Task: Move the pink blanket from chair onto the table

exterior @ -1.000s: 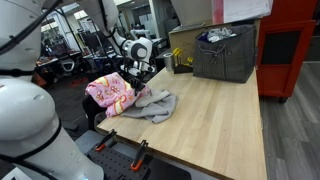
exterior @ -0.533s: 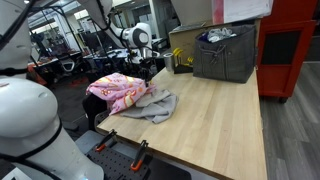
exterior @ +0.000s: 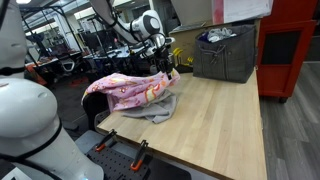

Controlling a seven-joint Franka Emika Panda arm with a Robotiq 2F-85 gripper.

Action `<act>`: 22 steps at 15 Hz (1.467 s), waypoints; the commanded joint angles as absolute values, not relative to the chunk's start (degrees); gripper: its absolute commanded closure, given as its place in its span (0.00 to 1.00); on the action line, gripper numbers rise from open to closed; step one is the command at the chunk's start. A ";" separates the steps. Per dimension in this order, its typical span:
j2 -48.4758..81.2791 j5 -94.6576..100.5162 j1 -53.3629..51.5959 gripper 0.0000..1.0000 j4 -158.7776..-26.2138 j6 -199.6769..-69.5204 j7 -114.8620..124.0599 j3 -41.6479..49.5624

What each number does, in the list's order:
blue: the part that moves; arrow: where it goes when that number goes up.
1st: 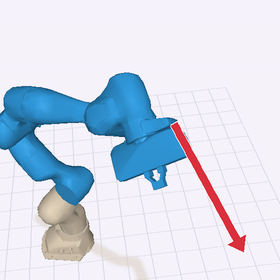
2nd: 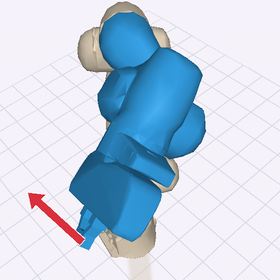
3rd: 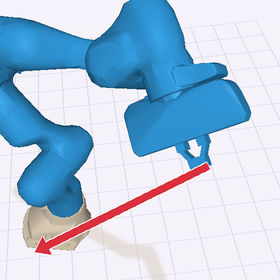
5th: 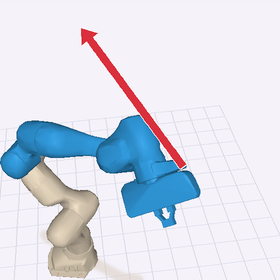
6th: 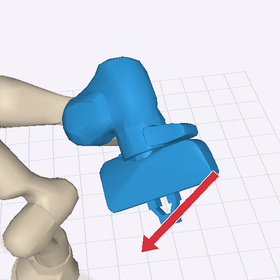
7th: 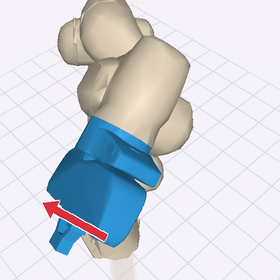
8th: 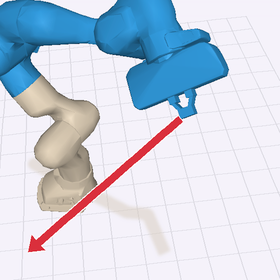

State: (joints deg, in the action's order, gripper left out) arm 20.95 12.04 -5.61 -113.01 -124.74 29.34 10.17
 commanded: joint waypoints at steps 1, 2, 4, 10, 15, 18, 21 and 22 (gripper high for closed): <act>20.11 22.02 -5.09 0.98 -112.83 -126.22 36.59 14.29; 20.21 24.44 -5.12 0.98 -112.75 -126.32 38.90 15.01; 20.32 29.12 -5.05 0.98 -112.62 -126.07 43.67 16.26; 20.67 42.67 -3.80 0.98 -112.74 -124.31 59.61 19.06; 21.00 49.55 -0.83 0.98 -113.15 -120.21 72.21 19.28; 21.45 51.21 0.99 0.98 -112.90 -115.63 78.15 18.84; 21.96 50.56 2.47 0.98 -112.59 -110.03 82.87 18.49; 22.20 50.33 2.90 0.98 -112.41 -108.18 84.22 18.45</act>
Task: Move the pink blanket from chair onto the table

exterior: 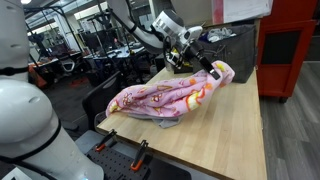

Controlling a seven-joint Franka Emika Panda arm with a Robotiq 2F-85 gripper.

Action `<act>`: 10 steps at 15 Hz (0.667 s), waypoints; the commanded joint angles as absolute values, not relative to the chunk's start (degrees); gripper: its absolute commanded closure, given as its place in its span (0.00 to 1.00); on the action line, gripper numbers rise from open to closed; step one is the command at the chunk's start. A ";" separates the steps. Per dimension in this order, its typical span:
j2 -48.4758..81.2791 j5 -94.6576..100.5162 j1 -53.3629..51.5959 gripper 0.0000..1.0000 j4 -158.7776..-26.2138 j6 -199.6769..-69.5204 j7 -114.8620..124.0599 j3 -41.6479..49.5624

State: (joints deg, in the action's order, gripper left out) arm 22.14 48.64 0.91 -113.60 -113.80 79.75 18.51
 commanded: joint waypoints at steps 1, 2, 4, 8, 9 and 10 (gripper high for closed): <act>22.53 49.96 3.33 0.98 -112.16 -106.27 85.71 18.38; 22.76 49.48 3.85 0.98 -112.04 -104.63 87.15 18.34; 22.97 48.71 4.80 0.98 -111.82 -101.66 90.27 18.39; 21.12 43.57 7.03 0.98 -112.36 -99.12 92.29 17.30; 19.90 41.85 7.27 0.98 -113.03 -100.19 91.88 16.82; 19.03 40.28 7.42 0.98 -113.36 -100.82 91.57 16.50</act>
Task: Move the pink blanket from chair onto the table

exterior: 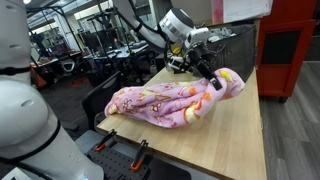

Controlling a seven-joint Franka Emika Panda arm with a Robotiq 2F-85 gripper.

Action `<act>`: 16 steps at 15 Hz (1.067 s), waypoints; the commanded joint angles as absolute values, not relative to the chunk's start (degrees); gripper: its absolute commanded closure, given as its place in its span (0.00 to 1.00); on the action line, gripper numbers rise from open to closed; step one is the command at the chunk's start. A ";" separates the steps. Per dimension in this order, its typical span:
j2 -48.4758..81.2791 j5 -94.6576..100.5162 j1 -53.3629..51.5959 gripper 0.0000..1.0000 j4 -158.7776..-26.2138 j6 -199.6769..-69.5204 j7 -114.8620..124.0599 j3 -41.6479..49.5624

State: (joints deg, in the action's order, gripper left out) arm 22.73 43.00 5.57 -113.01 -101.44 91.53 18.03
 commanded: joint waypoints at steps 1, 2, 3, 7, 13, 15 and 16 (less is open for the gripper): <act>17.86 38.26 7.45 0.98 -113.76 -101.09 91.66 16.02; 16.43 36.21 7.36 0.69 -114.49 -101.63 91.51 15.38; 15.08 35.13 6.87 0.67 -115.25 -102.15 91.95 14.94; 8.51 34.84 3.17 0.38 -119.22 -102.78 94.84 10.99; 0.19 24.32 -1.74 0.00 -121.81 -106.62 89.70 1.38; -0.67 23.03 -2.85 0.00 -121.80 -108.76 86.35 -0.63; -0.95 22.93 -3.19 0.00 -121.98 -110.09 84.26 -1.35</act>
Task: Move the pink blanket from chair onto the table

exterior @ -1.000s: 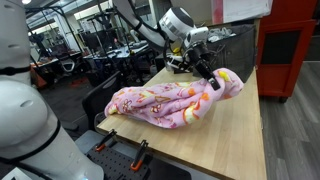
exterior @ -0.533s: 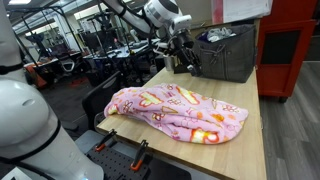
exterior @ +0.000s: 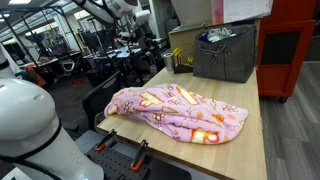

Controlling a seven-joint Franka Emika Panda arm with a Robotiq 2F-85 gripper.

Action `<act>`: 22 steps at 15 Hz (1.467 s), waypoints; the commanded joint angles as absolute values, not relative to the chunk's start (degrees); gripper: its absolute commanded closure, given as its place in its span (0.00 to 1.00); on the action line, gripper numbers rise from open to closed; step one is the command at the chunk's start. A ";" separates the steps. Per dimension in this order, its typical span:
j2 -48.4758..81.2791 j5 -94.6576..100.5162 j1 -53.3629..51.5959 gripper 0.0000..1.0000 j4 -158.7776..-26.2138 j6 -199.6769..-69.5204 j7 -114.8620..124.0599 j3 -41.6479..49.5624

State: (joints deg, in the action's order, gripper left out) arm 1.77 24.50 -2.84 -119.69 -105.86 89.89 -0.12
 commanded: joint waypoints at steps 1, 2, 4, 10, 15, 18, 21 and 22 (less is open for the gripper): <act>-0.75 23.15 -3.45 0.00 -122.23 -111.85 82.20 -1.90; -0.66 23.36 -3.74 0.00 -122.58 -113.70 80.14 -2.38; 0.16 23.60 -3.95 0.00 -123.46 -117.83 75.56 -2.96; 2.30 20.33 -4.82 0.25 -128.84 -132.62 61.19 -4.14; 3.69 6.26 -5.72 0.58 -132.94 -137.80 43.18 -6.02; 5.92 -3.52 -6.15 0.80 -132.42 -135.25 30.71 -7.04; 10.51 -7.25 -6.23 0.99 -130.08 -131.01 20.97 -6.94; 12.27 -5.20 -6.49 1.00 -129.30 -129.99 20.38 -6.43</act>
